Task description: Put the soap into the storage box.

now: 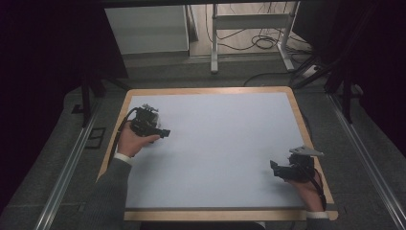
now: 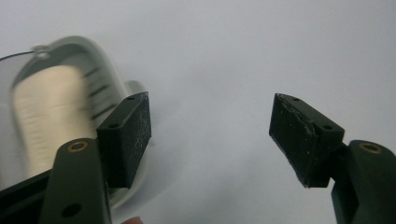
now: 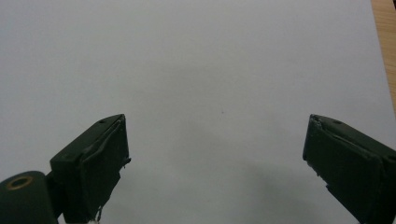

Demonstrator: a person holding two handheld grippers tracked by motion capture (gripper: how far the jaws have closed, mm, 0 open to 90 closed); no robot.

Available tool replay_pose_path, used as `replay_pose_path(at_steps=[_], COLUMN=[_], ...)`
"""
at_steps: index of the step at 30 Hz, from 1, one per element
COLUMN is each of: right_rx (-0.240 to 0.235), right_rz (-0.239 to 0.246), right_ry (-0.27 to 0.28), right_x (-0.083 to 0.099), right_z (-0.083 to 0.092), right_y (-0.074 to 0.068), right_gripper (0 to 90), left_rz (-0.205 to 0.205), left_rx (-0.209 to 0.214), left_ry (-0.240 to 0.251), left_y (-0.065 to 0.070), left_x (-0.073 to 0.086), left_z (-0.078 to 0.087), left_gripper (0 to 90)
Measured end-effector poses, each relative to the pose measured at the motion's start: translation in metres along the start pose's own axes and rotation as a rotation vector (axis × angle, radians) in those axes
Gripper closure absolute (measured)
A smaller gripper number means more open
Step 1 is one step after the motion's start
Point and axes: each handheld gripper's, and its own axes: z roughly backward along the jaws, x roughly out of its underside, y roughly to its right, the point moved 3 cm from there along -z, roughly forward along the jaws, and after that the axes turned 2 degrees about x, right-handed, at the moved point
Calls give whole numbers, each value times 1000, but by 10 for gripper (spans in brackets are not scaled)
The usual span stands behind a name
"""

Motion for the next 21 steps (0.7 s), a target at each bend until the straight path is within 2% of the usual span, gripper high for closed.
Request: replay_pose_path(at_steps=[3,8,15,20,21], right_rx=[-7,-8,-6,-7,-7], right_rz=[0,4,2,7,10], right_ry=[8,24,36,39,38], right_x=[0,-1,-1,-1,-1], right_z=[1,4,7,7,7], right_y=[0,0,3,2,2], right_gripper=[68,69,68,69,68], left_rz=[-32,-54,-66,-34,-21], left_rx=[58,88,80,67,69], left_ry=[5,36,70,95,114], left_y=[12,28,41,42,42], left_x=[11,31,69,93,97], left_z=[-1,-2,-5,-7,-7], left_gripper=[317,297,282,280,283])
